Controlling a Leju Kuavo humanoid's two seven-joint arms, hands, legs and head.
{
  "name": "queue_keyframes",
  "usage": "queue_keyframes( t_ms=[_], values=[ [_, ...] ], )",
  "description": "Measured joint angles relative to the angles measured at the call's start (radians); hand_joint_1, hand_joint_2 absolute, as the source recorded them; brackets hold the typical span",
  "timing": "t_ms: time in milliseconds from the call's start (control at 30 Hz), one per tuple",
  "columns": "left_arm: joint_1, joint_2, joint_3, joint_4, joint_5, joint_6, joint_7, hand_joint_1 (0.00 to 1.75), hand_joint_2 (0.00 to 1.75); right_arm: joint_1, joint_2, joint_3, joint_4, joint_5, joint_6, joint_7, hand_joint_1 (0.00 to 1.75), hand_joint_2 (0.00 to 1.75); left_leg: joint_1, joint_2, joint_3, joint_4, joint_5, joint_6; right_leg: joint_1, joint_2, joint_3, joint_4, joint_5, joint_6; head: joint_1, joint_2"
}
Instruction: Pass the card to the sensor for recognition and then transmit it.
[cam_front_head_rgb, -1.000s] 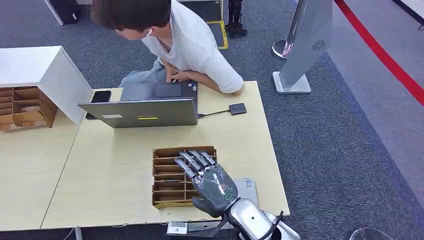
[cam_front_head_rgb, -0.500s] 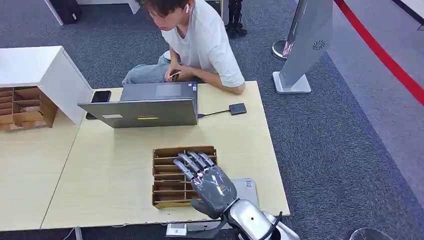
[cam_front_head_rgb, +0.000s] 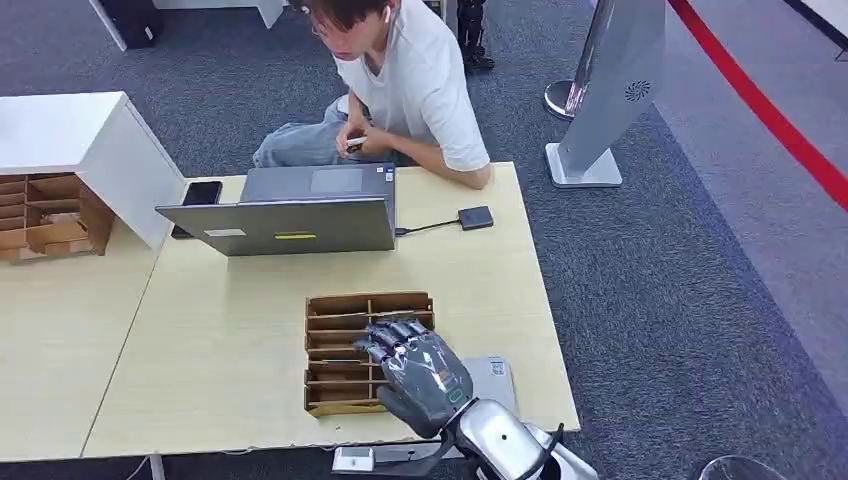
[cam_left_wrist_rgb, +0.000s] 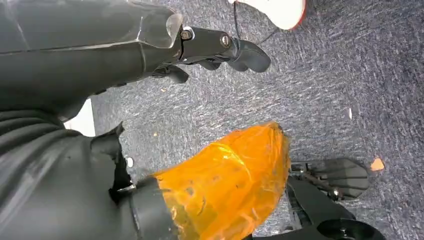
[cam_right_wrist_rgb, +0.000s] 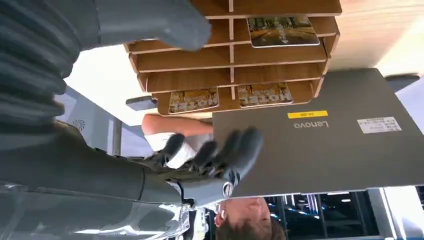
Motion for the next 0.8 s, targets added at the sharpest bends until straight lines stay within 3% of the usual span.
queue_keyframes(
  t_ms=[133, 300, 800],
  values=[
    [0.0, 0.0, -0.002, 0.0, 0.002, 0.001, 0.0, 0.0, 0.0, 0.0, 0.0, 0.0, 0.01, -0.004, 0.001, 0.002, 0.77, 1.75, 0.0, 0.0, 0.0, 0.0, 0.0, 0.0, 0.0, 0.0, 0.0, 0.0, 0.0, 0.0, 0.0, 0.0],
    [0.0, 0.0, -0.008, 0.002, 0.004, 0.002, 0.0, 0.0, 0.0, 0.001, 0.0, 0.0, 0.022, -0.009, 0.001, 0.006, 0.7, 1.75, 0.0, 0.0, 0.0, 0.0, 0.0, 0.0, 0.0, 0.0, 0.0, 0.0, 0.0, 0.0, 0.0, 0.0],
    [0.0, 0.0, -0.022, 0.002, 0.007, 0.003, 0.002, 0.0, 0.0, 0.003, 0.0, 0.0, 0.049, -0.012, 0.0, 0.014, 0.7, 1.75, 0.0, 0.0, 0.0, 0.0, 0.0, 0.0, 0.0, 0.0, 0.0, 0.0, 0.0, 0.0, 0.0, 0.0]
  ],
)
